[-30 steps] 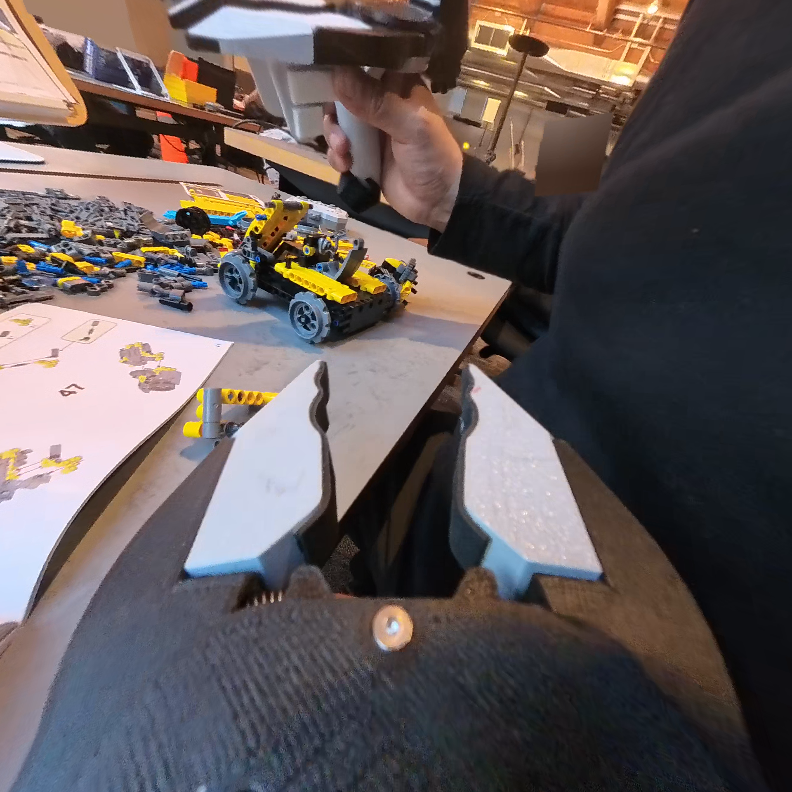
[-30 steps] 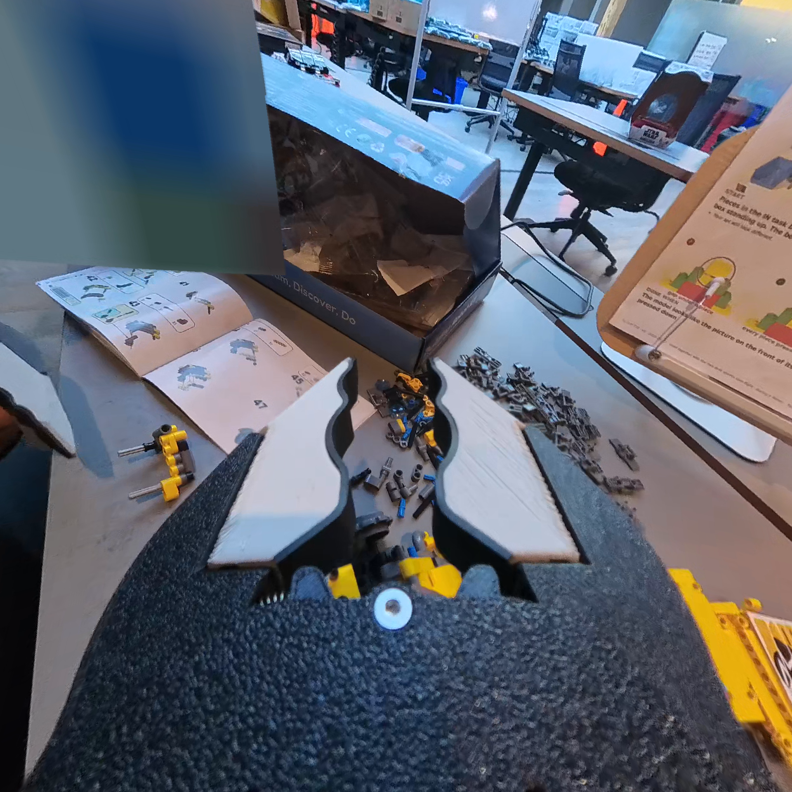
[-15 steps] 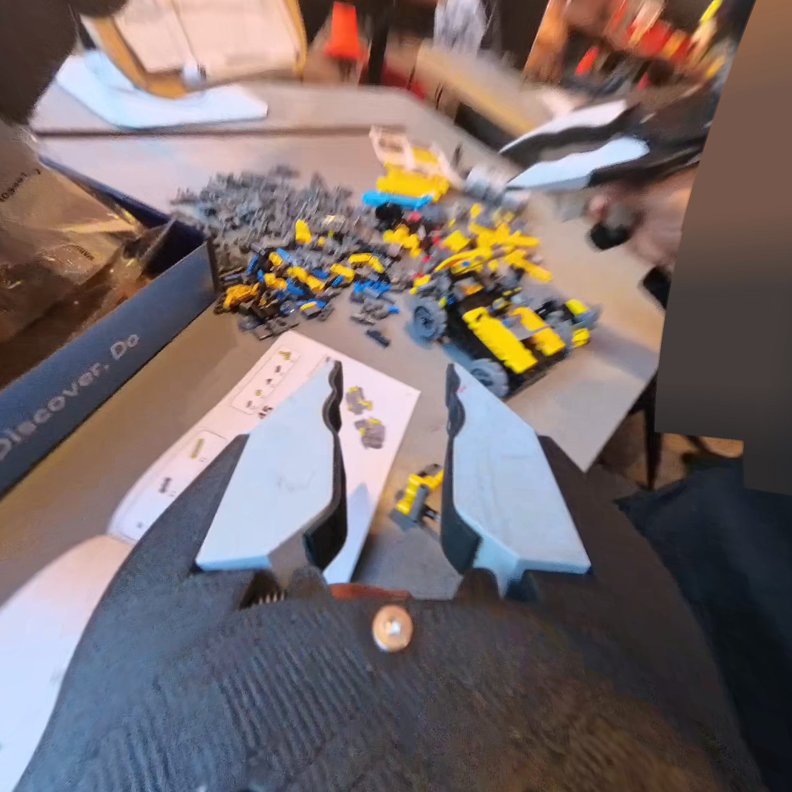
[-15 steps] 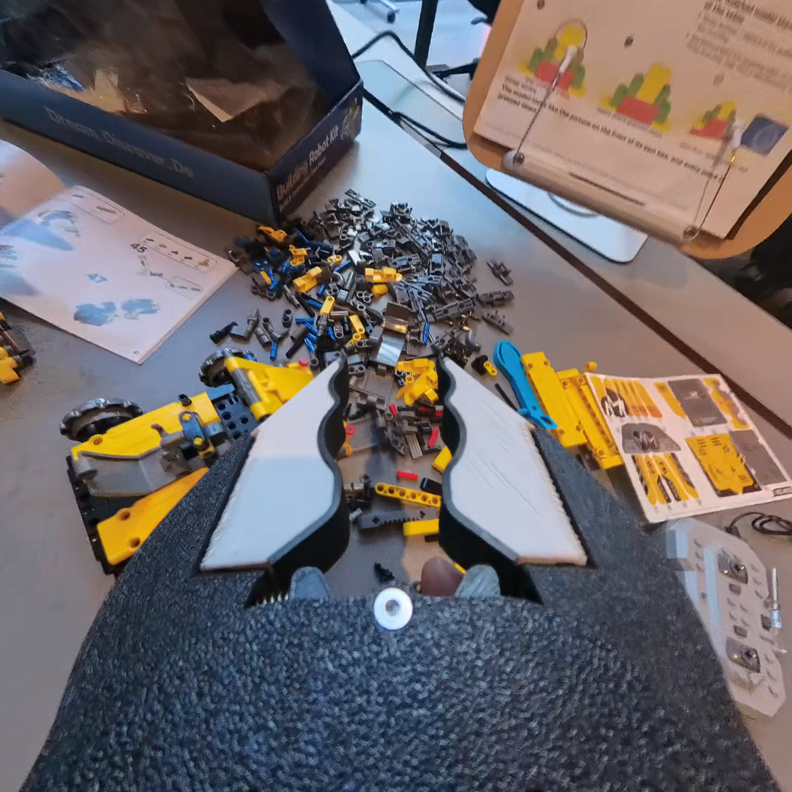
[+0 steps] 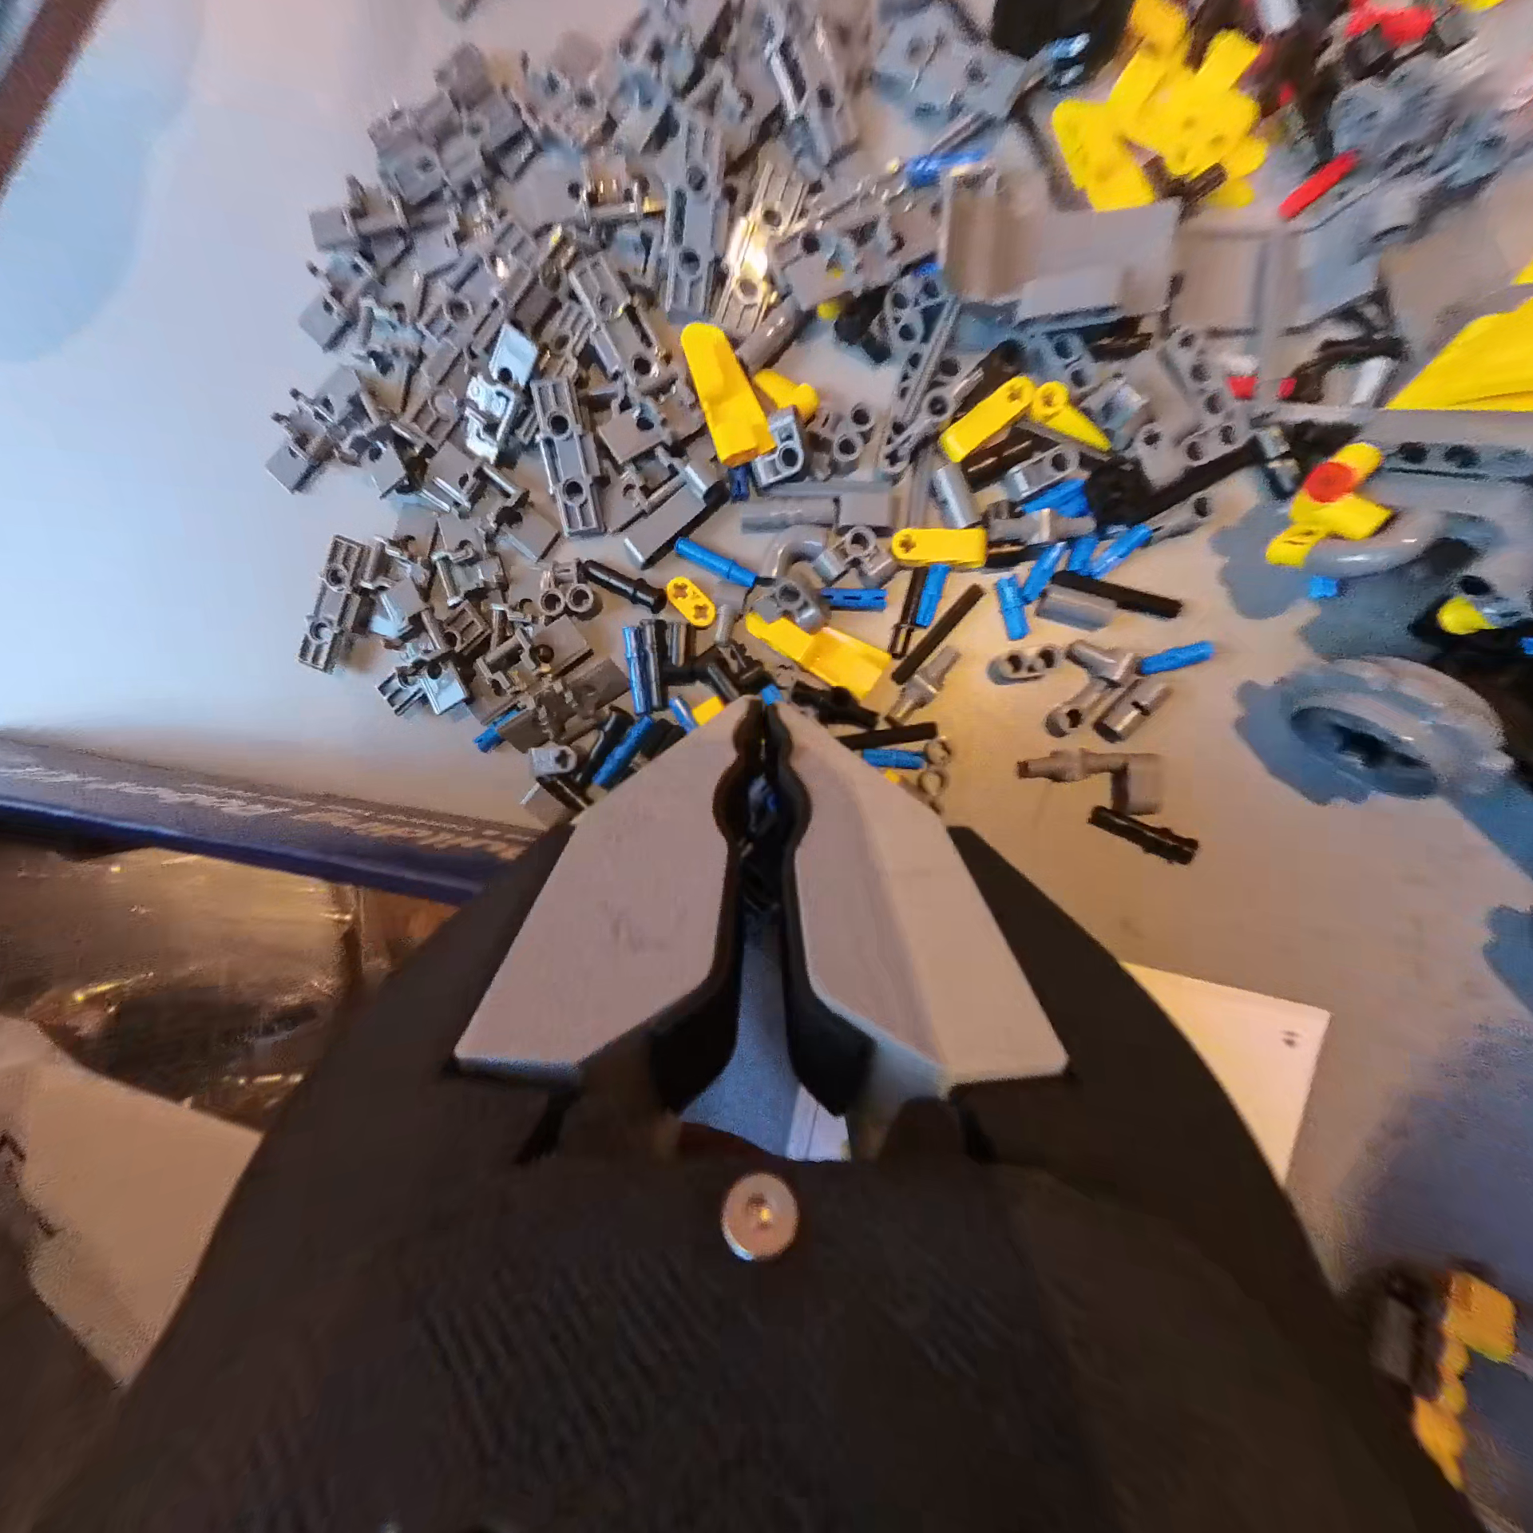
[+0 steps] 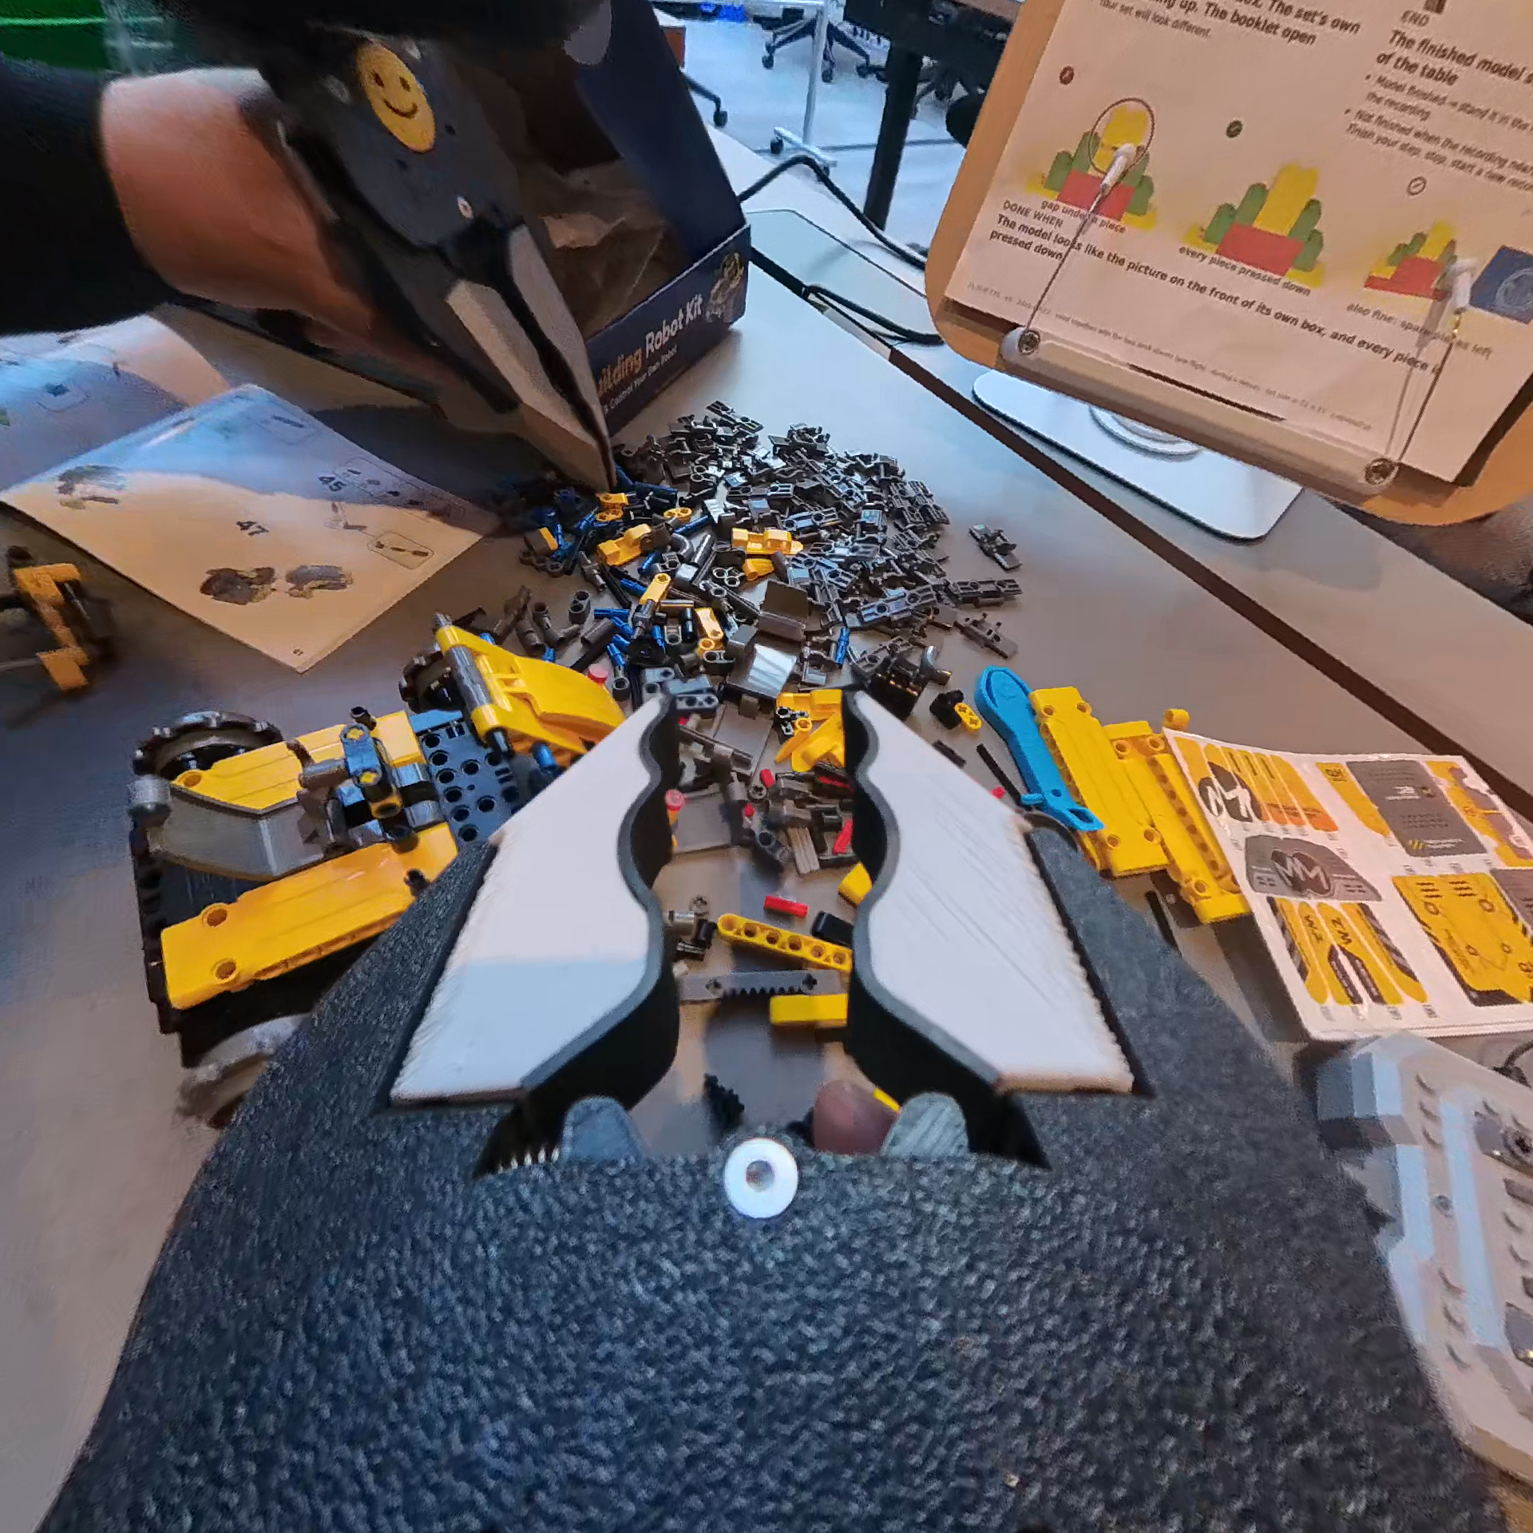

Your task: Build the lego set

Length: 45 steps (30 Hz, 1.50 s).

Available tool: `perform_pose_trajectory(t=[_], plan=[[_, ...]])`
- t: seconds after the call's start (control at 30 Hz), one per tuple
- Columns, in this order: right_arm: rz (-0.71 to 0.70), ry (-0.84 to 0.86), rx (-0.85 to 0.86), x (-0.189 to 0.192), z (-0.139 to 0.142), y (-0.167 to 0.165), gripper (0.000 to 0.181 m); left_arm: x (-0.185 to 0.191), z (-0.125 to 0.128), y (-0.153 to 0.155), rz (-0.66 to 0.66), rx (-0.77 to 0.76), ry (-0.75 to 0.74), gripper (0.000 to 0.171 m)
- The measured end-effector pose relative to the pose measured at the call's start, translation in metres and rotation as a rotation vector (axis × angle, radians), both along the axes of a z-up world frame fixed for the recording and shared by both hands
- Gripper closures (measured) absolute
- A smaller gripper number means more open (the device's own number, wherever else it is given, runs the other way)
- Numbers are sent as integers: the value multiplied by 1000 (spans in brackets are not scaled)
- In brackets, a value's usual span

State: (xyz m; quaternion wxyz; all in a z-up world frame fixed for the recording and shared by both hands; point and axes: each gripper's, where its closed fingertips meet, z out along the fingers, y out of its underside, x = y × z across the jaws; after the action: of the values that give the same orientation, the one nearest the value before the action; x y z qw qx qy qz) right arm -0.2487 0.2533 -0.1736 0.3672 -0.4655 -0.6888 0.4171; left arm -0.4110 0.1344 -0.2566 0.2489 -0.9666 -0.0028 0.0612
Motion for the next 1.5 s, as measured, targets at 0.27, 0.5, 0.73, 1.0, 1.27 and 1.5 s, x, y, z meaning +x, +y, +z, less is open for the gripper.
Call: perform_pose_trajectory(t=[0.27, 0.5, 0.73, 1.0, 1.27, 1.5], plan=[[-19, 30, -35, 7, -4, 19, 145, 8, -22, 3, 44, -63, -73, 171], [-38, 83, 11, 5, -9, 27, 148, 5, -17, 18, 82, -34, -89, 160], [-17, 85, -6, 6, -13, 22, 151, 3, -1, 17, 60, 1, -24, 169], [-82, 8, -31, 3, -33, 35, 151, -9, -6, -25, 259, -32, 7, 155], [-73, -34, -18, -1, -45, 31, 150, 12, -9, -20, 216, 38, -149, 163], [-91, -21, -50, -1, -42, 37, 150, 4, 5, -54, 245, 50, 6, 155]])
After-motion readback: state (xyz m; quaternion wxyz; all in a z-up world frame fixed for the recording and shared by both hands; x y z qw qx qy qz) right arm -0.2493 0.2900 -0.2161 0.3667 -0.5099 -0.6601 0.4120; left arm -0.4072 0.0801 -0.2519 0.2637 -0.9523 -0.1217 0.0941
